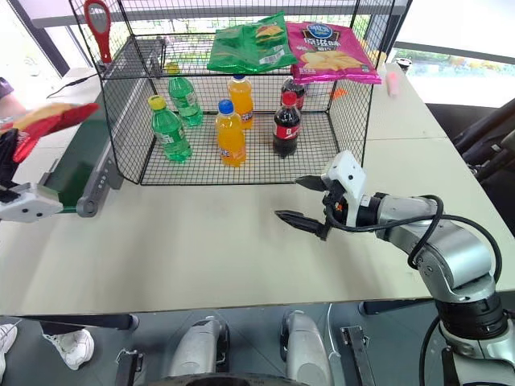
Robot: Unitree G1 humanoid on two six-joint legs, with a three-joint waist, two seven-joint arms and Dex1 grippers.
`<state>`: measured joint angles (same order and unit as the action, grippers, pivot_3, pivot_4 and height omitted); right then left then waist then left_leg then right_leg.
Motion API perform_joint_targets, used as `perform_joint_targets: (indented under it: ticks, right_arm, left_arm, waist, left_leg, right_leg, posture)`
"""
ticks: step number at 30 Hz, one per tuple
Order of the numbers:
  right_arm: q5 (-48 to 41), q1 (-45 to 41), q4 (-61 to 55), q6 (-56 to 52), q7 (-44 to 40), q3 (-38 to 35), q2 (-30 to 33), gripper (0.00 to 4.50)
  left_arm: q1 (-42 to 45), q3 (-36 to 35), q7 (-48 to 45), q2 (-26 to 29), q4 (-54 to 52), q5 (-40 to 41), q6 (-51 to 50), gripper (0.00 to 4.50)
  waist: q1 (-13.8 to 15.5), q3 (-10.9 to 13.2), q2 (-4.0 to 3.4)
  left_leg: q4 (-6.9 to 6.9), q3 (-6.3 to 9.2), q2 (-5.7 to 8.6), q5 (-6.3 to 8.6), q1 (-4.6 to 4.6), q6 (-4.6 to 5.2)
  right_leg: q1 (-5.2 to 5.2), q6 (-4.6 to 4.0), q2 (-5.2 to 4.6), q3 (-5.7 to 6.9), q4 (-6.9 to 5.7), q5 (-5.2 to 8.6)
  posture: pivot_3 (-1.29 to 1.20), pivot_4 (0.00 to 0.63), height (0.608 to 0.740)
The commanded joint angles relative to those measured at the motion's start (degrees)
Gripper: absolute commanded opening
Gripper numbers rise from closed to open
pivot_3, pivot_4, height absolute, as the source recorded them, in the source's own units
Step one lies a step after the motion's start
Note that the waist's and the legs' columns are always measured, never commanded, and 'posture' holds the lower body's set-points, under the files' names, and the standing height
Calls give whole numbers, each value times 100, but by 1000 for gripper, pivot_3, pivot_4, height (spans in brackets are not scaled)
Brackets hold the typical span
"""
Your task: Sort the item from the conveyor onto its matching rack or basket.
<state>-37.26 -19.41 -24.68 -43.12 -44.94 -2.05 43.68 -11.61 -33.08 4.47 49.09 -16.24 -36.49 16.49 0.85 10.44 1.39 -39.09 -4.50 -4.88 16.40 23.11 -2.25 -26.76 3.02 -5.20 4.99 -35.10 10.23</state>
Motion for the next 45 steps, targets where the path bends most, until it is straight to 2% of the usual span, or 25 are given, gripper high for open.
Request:
perform_joint_targets:
  ticks: [1, 6, 10, 13, 17, 21, 24, 26, 31, 45]
  right_arm:
    - [30, -272, 164, 212, -211, 63, -105, 4500]
    - [161, -466, 400, 324, -390, 189, -190, 4500]
    - [-118, -572, 406, 166, -316, -46, -360, 4500]
    - [-225, -653, 373, 123, -223, -191, -455, 4500]
    - [334, -1090, 385, 717, 87, -16, -664, 4500]
    - [848, -1596, 612, 1268, 147, 216, -842, 4500]
    - [1651, -1949, 1044, 2153, 37, 625, -867, 4500]
    - [1857, -2113, 1291, 2487, -180, 808, -889, 4500]
    - [1516, -2568, 1530, 2462, -670, 1010, -1389, 4500]
    - [1896, -3463, 2941, 3285, -1317, 1275, -2192, 4500]
  left_arm:
    - [-100, -452, -218, -124, -453, -38, -242, 58]
    - [-298, -409, -309, -393, -578, -103, -217, 58]
    - [-355, -208, -282, -427, -725, -152, 143, 58]
    - [-96, 20, -340, -379, -919, -191, 239, 58]
    - [628, 411, -611, -159, -1186, -163, 269, 58]
    - [995, 584, -767, -132, -1184, -90, 343, 58]
    - [1083, 654, -817, -179, -1188, -57, 419, 58]
    - [1177, 720, -835, -201, -1195, -52, 423, 58]
    - [1459, 942, -967, -263, -1285, -1, 409, 58]
    - [1787, 1317, -1186, -358, -1269, 263, 768, 58]
  waist:
    - [-4, 0, 0]
    - [-24, -2, -4]
    - [-9, -2, -5]
    - [1, -2, -4]
    - [-13, -2, -4]
    - [-70, -2, -11]
    - [-92, -2, -12]
    - [-120, -2, -12]
    - [-151, -2, -12]
    - [-157, -1, -14]
  left_leg:
    - [-1, 1, 0, 0, -1, 0]
    - [0, 1, -1, 0, -10, 0]
    - [-1, 1, -1, 0, -9, 0]
    - [-3, 1, -1, 0, -8, 0]
    - [-6, 1, -1, 0, -8, 0]
    - [-2, -1, -1, 0, -12, 0]
    - [2, 0, -4, -1, -11, 1]
    - [2, 0, -4, -1, -11, 1]
    - [-1, 0, -4, -2, -12, 2]
    - [-2, 0, -5, -2, -13, 1]
  right_leg:
    - [0, -1, 1, 0, 0, -1]
    - [6, -3, 4, 0, -2, -2]
    - [6, -3, 4, 0, -2, -2]
    - [8, -3, 3, -1, -1, -3]
    - [7, -6, 4, 0, -2, -6]
    - [6, 2, 7, -1, -4, -12]
    - [4, 15, 13, -1, -5, -19]
    - [4, 15, 12, -1, -5, -19]
    - [6, 16, 12, -1, -8, -20]
    - [6, 16, 14, -1, -12, -21]
  posture:
    - [0, 150, 740]
    - [0, 150, 740]
    - [0, 150, 740]
    - [0, 150, 740]
    - [0, 150, 740]
    - [0, 150, 740]
    - [0, 150, 740]
    - [0, 150, 740]
    - [0, 150, 740]
    - [0, 150, 740]
